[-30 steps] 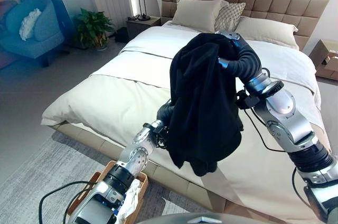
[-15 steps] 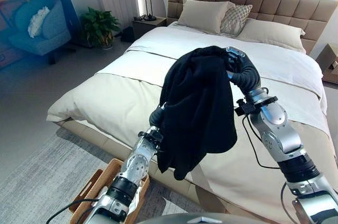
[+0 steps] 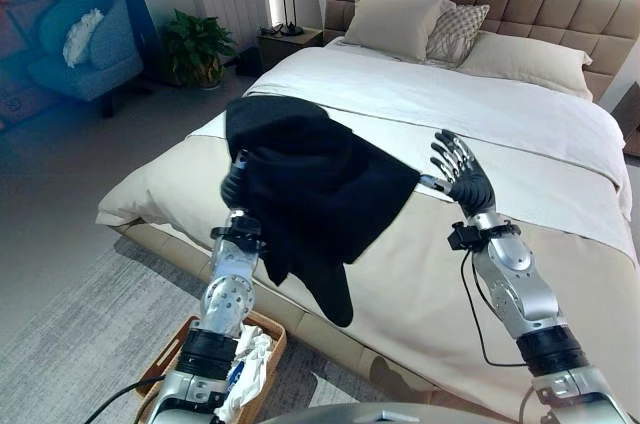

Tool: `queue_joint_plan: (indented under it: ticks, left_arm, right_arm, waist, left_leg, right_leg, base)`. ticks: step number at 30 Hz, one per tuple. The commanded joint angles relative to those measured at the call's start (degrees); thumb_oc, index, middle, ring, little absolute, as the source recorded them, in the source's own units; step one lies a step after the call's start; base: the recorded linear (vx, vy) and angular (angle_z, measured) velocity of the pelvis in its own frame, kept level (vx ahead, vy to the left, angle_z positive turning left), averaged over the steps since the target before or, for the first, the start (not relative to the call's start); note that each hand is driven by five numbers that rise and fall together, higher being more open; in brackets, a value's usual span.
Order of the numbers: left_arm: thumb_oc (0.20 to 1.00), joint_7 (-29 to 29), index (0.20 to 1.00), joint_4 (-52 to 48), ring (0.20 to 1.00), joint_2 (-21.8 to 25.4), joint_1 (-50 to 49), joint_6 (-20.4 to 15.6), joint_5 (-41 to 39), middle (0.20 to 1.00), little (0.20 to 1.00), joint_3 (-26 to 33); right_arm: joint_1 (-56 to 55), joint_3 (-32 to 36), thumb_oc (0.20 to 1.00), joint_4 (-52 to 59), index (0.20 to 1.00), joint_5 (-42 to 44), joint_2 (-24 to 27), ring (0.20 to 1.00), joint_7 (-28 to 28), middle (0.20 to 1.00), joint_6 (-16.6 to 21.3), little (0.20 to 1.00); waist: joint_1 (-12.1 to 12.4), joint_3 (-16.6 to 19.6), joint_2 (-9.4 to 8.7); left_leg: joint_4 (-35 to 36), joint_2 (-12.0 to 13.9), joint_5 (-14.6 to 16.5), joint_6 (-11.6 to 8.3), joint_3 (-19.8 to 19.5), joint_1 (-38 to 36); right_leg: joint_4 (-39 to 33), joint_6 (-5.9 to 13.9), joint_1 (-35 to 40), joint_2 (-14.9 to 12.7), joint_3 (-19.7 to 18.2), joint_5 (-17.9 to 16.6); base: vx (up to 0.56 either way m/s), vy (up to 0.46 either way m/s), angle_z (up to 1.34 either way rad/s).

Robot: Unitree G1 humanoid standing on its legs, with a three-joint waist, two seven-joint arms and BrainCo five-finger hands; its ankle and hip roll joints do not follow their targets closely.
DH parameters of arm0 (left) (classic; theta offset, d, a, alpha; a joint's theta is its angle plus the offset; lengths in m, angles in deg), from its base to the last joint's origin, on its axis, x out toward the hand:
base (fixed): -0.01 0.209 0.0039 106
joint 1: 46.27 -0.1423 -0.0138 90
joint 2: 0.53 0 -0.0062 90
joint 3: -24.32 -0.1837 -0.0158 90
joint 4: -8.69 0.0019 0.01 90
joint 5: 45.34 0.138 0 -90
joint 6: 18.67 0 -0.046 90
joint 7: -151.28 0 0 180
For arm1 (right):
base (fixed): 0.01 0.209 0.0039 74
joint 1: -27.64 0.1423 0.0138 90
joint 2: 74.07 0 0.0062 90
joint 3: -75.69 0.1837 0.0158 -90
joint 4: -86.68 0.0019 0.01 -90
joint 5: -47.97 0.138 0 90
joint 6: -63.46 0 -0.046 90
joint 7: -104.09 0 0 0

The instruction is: Pick up clothes into the bucket

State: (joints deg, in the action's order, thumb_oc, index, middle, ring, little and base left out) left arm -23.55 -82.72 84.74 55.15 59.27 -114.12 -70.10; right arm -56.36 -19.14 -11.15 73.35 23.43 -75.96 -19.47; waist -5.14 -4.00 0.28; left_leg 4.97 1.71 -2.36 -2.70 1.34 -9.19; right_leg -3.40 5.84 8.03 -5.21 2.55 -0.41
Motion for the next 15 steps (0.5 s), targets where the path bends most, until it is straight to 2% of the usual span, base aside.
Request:
queue_joint_plan:
  ticks: [1, 2, 7, 8, 9, 10, 13, 14, 15]
  left_arm:
    - [0.2, -2.61, 0.2, -4.85, 0.2, 4.88, 8.26, -6.92, 8.92, 0.2, 0.2, 4.91]
    - [0.2, -5.37, 0.2, -5.55, 0.2, 7.93, 9.6, -8.78, 13.93, 0.2, 0.2, 7.21]
    - [0.2, -9.37, 0.2, -7.62, 0.2, 12.06, 10.57, -11.44, 20.86, 0.2, 0.2, 10.65]
    - [0.2, -12.64, 0.2, -9.02, 0.2, 15.68, 10.52, -13.1, 26.93, 0.2, 0.2, 14.03]
    - [0.2, -13.94, 0.2, -9.78, 0.2, 17.06, 10.12, -13.74, 29.59, 0.2, 0.2, 14.98]
    - [0.2, -16.2, 0.2, -9.97, 0.2, 19.74, 9.23, -13.93, 34.34, 0.2, 0.2, 16.76]
    - [0.2, -18.11, 0.2, -10.8, 0.2, 22.35, 7.74, -14.89, 38.21, 0.2, 0.2, 19.28]
    - [0.2, -19.58, 0.2, -10.59, 0.2, 24.88, 5.8, -15.11, 41.92, 0.2, 0.2, 21.79]
    - [0.2, -19.66, 0.2, -10.55, 0.2, 25.49, 4.72, -15.19, 42.62, 0.2, 0.2, 22.79]
  right_arm:
    - [-2.83, 2.59, 1.0, -4.47, 1.0, -0.27, -1.88, 1.0, 0.53, 1.0, 1.37, 1.0]
    - [-5.92, 2.49, 1.0, -10.18, 1.0, -0.97, -2.95, 1.0, 0.44, 1.0, 0.81, 1.0]
    - [-9.25, 2.26, 1.0, -19.3, 1.0, -2.82, -4.36, 1.0, 0.12, 1.0, 0.64, 1.0]
    - [-11.43, 2.26, 1.0, -25.37, 1.0, -5.99, -4.92, 1.0, -0.74, 1.0, 0.4, 1.0]
    - [-11.92, 2.1, 1.0, -28.81, 1.0, -6.25, -5.25, 1.0, -1.02, 1.0, 0.21, 1.0]
    - [-12.68, 1.81, 1.0, -33.28, 1.0, -7.56, -5.85, 1.0, -1.23, 1.0, 0.15, 1.0]
    - [-13.18, 1.48, 1.0, -39.1, 1.0, -8.84, -6.09, 1.0, -1.45, 1.0, 0.33, 1.0]
    - [-14.67, 0.5, 1.0, -44.27, 1.0, -11.47, -6.45, 1.0, -0.75, 1.0, -0.1, 1.0]
    - [-15.11, -0.1, 1.0, -46.21, 1.0, -13.05, -6.38, 1.0, -0.63, 1.0, -0.31, 1.0]
  waist:
    - [1.38, 1.41, -2.28]
    - [1.26, 1.24, -2.1]
    - [0.99, 0.98, -2.02]
    - [1.02, 0.85, -1.74]
    - [1.03, 0.8, -1.66]
    - [1.04, 0.61, -1.66]
    - [1.12, 0.58, -1.67]
    - [1.38, 0.37, -1.5]
    - [1.48, 0.17, -1.53]
  left_leg:
    - [-5.67, -2.29, 6.23, 0.92, -0.87, 2.31]
    - [-5.79, -2.31, 6.25, 0.78, -0.96, 2.3]
    - [-5.97, -2.24, 6.33, 0.53, -1.15, 2.37]
    - [-6.01, -2.21, 6.32, 0.32, -1.21, 2.43]
    - [-6.04, -2.19, 6.32, 0.23, -1.22, 2.47]
    - [-6.2, -2.2, 5.97, 0.14, -1.31, 2.71]
    - [-6.19, -2.19, 5.81, -0.03, -1.43, 3.03]
    - [-6.17, -2.09, 6.26, -0.19, -1.6, 2.84]
    - [-6.26, -2.07, 6.26, -0.25, -1.67, 2.9]
  right_leg:
    - [6.62, 1.5, -3.44, -2.27, 0.98, 2.63]
    - [6.93, 1.47, -3.48, -2.16, 1.12, 2.75]
    - [7.09, 1.47, -3.37, -2.12, 1.32, 3.0]
    - [7.15, 1.51, -3.38, -2.07, 1.53, 3.14]
    - [7.14, 1.51, -3.4, -2.07, 1.61, 3.16]
    - [7.19, 1.44, -3.54, -2.08, 1.72, 2.88]
    - [7.05, 1.51, -3.74, -2.11, 1.85, 2.74]
    - [7.13, 1.58, -3.49, -2.05, 1.99, 3.35]
    - [7.2, 1.61, -3.58, -2.08, 2.07, 3.36]
  base:
    - [0.0, 0.0, 0.0]
    - [0.02, -0.003, 0.04]
    - [0.01, -0.001, 0.09]
    - [0.01, -0.001, 0.07]
    - [-0.01, -0.003, 0.07]
    - [0.01, -0.003, 0.04]
    - [0.01, 0.001, 0.03]
    - [0.0, 0.0, 0.0]
    - [0.03, 0.008, 0.0]
